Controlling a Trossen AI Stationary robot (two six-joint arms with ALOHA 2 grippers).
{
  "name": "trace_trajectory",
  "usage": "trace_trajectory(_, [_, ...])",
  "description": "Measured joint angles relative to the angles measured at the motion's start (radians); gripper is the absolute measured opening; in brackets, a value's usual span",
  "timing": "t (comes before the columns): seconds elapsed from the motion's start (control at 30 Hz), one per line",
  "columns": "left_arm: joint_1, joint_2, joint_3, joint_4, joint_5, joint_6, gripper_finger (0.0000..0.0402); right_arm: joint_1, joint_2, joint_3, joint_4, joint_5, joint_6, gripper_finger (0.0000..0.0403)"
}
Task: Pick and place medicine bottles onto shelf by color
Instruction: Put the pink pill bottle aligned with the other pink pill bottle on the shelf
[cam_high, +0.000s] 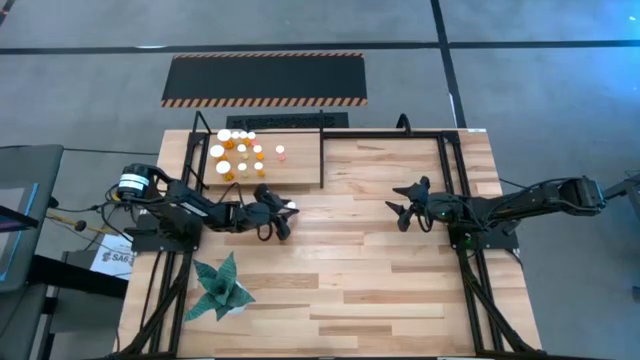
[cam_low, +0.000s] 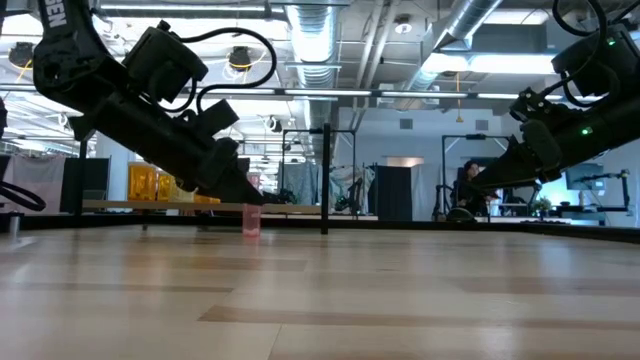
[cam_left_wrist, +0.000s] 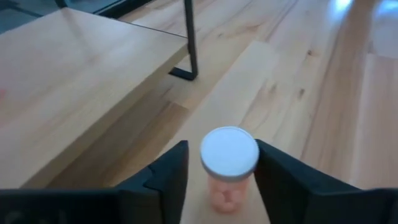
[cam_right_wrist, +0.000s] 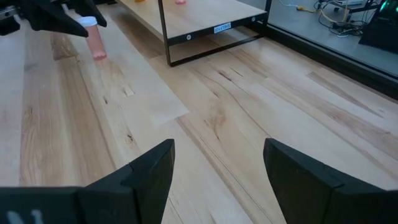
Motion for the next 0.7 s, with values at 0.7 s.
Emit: trace_trajectory(0.7, [0.025,-0.009,0.044,0.107,-0.038,0.013,0.0104,0.0,0.0,0.0,0.0,0.0,0.0,0.027])
